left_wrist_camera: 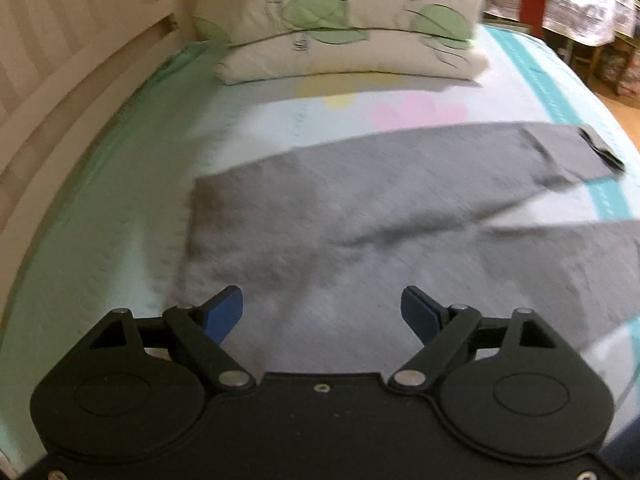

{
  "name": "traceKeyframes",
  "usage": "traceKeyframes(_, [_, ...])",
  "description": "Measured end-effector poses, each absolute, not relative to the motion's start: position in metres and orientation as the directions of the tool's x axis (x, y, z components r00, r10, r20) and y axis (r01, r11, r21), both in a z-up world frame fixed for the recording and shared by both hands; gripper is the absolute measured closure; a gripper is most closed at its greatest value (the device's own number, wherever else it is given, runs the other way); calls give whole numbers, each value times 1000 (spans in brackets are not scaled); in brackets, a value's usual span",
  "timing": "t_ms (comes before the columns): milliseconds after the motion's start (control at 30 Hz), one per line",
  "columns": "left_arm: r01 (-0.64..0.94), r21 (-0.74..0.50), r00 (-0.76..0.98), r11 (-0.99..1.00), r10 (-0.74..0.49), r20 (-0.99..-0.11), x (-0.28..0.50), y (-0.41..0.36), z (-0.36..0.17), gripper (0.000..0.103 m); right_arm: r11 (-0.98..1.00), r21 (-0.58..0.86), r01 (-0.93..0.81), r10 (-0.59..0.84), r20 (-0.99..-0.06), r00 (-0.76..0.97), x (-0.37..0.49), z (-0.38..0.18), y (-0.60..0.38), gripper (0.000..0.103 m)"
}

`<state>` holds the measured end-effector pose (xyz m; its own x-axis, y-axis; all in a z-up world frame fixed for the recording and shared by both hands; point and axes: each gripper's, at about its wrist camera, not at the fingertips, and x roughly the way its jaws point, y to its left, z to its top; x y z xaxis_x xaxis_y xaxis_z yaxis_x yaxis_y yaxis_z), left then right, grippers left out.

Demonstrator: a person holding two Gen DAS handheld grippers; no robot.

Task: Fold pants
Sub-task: 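Move the right tool to a leg cuff while the left tool reaches the waistband edge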

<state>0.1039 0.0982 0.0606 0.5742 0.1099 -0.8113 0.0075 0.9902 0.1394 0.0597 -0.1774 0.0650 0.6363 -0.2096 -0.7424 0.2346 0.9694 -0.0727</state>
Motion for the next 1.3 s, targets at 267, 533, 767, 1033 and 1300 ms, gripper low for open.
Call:
traceKeyframes(267, [-43, 190, 631, 981, 175, -756, 175, 109, 53, 19, 927, -61, 370, -290, -741, 606, 121, 46, -232, 35])
traceKeyframes(533, [-14, 150, 614, 989, 126, -779, 242, 65, 16, 24, 938, -105, 331, -290, -760, 581, 174, 20, -256, 36])
traceKeyframes(767, [-3, 111, 581, 994, 92, -809, 260, 25, -31, 27, 933, -170, 316, -328, -762, 559, 219, -11, -270, 66])
traceKeyframes(1033, [49, 134, 558, 990, 84, -825, 277, 6, -70, 30, 936, -188, 296, -333, -743, 580, 263, -34, -289, 75])
traceKeyframes(1300, [16, 62, 511, 998, 45, -858, 300, 12, -90, 36, 964, -122, 236, -243, -763, 599, 309, -51, -301, 75])
